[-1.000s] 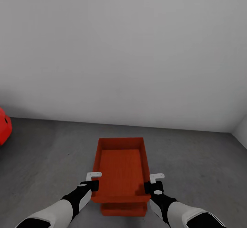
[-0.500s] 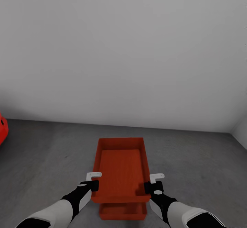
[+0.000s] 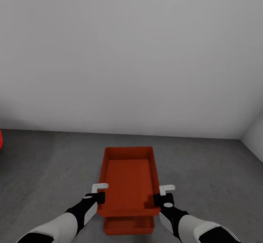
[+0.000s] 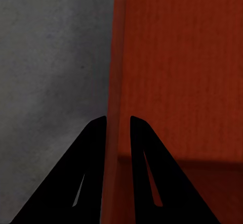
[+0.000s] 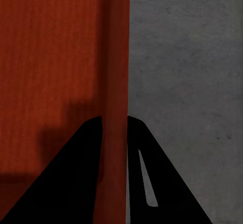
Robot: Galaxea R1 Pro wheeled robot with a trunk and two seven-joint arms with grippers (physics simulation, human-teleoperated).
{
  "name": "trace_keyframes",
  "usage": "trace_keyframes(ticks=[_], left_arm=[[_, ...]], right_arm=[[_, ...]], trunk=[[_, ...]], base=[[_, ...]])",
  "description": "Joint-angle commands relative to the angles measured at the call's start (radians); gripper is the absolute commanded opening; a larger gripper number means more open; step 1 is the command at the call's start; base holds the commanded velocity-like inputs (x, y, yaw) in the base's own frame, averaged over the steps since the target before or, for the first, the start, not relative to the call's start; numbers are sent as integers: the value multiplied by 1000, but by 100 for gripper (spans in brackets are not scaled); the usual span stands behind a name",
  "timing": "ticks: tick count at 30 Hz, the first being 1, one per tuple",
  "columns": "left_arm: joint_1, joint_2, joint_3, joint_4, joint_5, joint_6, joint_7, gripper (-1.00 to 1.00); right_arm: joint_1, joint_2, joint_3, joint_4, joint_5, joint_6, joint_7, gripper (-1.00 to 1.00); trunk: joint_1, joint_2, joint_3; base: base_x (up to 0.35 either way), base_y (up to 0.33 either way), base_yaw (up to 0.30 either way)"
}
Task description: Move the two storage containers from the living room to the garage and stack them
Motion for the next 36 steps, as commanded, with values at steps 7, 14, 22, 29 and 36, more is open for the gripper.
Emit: trace_keyframes(ticks=[7,14,22,29,36], left_arm=[[-1,87,59,-6,-9,-4,13,-100],[-1,85,60,-6,-9,-4,13,-100],[-1,86,59,-6,-9,-4,13,-100],[-1,86,59,-6,-9,-4,13,-100],[-1,86,59,-6,-9,-4,13,-100]], right_arm=[[0,0,-41,2,-3,0,1,-100],[0,0,-41,2,-3,0,0,-100],[0,1,-42,2,-3,1,0,-100],[0,0,-43,2,-3,3,1,-100],[0,0,-43,2,-4,3,1,-100]], trunk=[[0,-1,-1],[0,-1,-1],[0,-1,-1],[0,-1,-7],[0,-1,-18]], base=[[0,0,0],[-121,0,0],[-49,0,0],[-3,0,0],[0,0,0]])
